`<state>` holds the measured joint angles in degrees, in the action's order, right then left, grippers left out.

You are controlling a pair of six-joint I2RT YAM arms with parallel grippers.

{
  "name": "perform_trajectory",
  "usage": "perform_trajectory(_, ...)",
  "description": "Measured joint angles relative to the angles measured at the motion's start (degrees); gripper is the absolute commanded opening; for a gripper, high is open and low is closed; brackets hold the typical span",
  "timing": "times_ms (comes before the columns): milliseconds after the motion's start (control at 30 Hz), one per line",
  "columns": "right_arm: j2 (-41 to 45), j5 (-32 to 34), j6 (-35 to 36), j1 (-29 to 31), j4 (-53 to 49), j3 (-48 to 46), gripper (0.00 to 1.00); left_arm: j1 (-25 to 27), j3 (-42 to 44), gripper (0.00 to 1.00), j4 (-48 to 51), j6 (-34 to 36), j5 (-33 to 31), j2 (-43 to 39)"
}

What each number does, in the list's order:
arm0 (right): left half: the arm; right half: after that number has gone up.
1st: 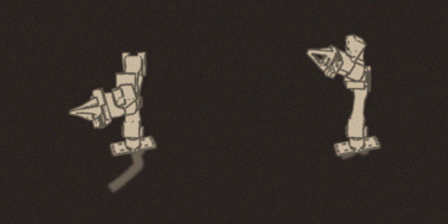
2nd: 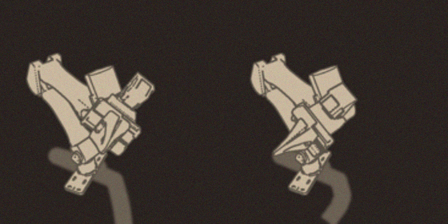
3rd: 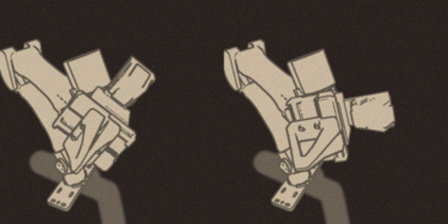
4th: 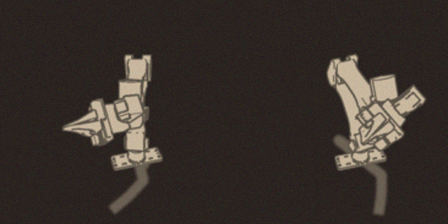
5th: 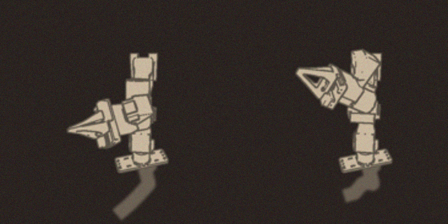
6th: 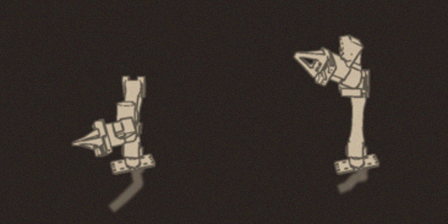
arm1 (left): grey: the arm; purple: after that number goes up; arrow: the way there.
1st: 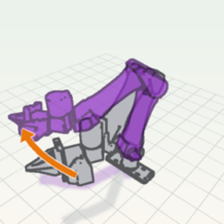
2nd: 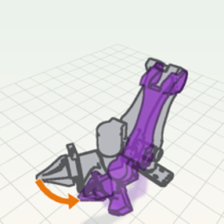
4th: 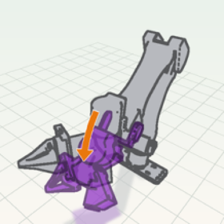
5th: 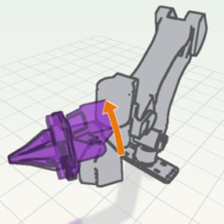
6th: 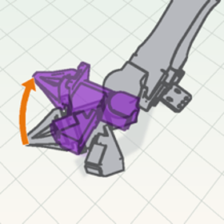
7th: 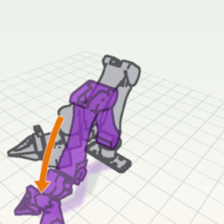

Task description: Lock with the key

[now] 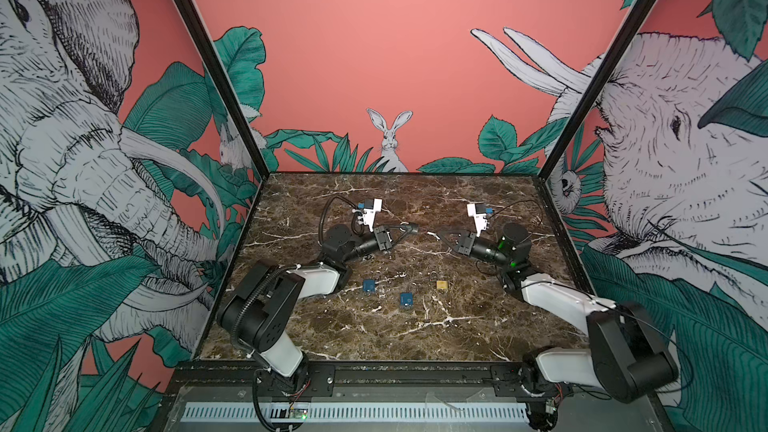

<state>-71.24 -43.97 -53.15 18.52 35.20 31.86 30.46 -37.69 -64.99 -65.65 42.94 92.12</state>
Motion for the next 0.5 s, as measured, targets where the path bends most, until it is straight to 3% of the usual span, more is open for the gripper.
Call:
perform_trajectory(100, 7.1, 7.9, 4.4, -0.4, -13.0, 0.0, 0.0, 1.8, -3.7, 0.0, 17.1, 9.4, -3.4, -1.2)
perform_trajectory(233, 13.3, 17.5, 6.9, -0.5, -22.3, -2.9, 0.0, 4.2, -11.4, 0.0, 37.7, 21.2, -5.7, -2.2)
perform_trajectory(500, 15.6, 32.2, 5.6, -0.9, -25.0, -12.9, 0.0, 4.8, -15.6, 0.0, 47.2, 28.3, -5.0, 1.3)
